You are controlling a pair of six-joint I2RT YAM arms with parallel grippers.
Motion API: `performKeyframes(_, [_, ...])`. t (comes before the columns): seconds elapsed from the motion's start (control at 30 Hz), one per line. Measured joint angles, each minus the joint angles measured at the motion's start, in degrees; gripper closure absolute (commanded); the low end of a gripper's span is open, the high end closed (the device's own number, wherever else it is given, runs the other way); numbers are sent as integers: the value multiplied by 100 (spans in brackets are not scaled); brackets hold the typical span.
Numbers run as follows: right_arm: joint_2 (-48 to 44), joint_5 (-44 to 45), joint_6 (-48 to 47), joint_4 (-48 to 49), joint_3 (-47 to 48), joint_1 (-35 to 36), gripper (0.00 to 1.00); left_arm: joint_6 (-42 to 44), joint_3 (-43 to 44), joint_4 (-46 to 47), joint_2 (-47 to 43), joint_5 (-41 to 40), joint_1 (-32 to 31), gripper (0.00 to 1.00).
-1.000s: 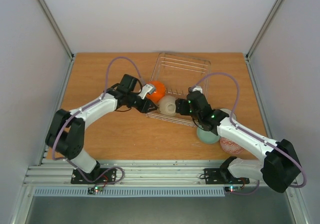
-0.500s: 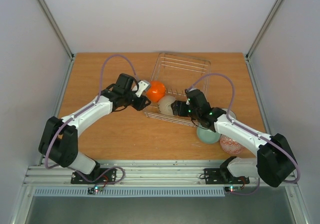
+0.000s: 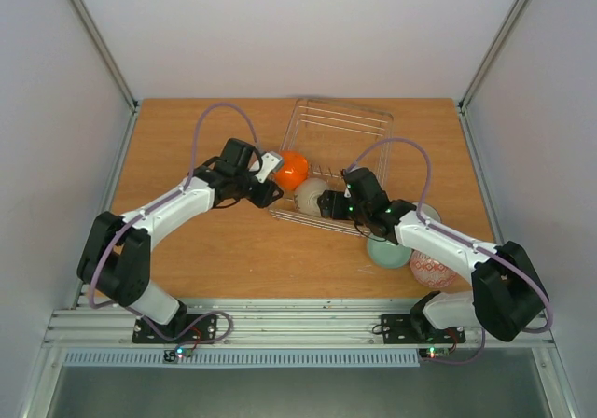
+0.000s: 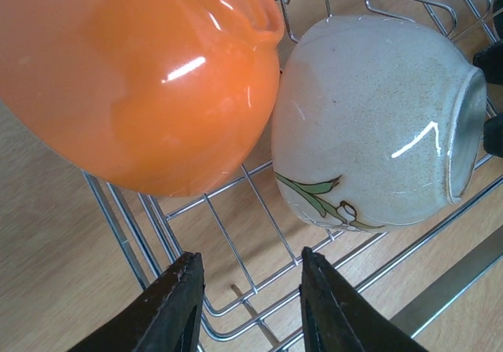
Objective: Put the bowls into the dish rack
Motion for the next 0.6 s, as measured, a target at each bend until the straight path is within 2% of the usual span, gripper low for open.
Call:
performKeyframes(0.33, [22,17,15,-24,0,2,20,149,44,-120,79,269,-7,64])
performKeyframes(0.6, [-11,566,-57,-295,39,269,20,225,44,-179,212,557,-168,65])
